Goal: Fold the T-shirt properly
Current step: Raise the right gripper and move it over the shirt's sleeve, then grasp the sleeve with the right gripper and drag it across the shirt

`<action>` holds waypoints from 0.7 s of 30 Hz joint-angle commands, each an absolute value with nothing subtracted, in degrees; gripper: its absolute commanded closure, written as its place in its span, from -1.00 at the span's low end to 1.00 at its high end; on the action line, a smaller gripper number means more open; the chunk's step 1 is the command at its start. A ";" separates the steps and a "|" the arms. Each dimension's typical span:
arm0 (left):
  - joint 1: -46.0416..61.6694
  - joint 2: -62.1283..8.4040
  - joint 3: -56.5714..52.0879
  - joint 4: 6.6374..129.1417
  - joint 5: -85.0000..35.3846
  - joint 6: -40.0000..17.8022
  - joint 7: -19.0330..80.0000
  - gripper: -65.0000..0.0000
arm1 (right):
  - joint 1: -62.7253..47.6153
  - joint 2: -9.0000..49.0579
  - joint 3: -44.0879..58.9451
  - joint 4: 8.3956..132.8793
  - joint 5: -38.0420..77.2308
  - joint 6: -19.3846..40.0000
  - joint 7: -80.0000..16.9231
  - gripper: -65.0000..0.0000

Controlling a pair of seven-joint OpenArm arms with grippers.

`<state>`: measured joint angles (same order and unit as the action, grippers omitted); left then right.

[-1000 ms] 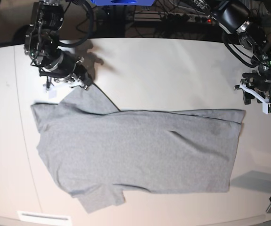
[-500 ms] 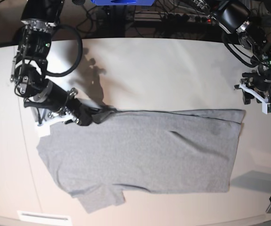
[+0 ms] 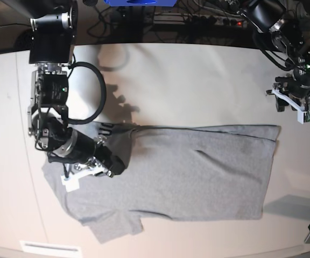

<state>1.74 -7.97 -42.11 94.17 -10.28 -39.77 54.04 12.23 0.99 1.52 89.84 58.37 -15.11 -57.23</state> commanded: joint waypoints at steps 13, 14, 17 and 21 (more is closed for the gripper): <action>3.30 -8.92 -42.24 95.34 -10.59 -40.00 52.79 0.11 | 22.64 1.54 -6.81 76.97 59.21 -14.46 -48.48 0.99; 3.47 -8.92 -42.33 95.34 -10.59 -40.00 52.79 0.11 | 23.08 1.63 -7.34 75.91 59.21 -14.37 -47.60 0.99; 3.56 -9.01 -42.33 95.34 -10.51 -40.00 52.79 0.11 | 24.04 3.03 -9.01 74.59 59.21 -14.37 -44.00 0.99; 4.79 -9.19 -42.33 95.25 -10.51 -40.00 52.79 0.11 | 24.04 4.35 -10.24 73.45 59.21 -14.37 -39.25 0.99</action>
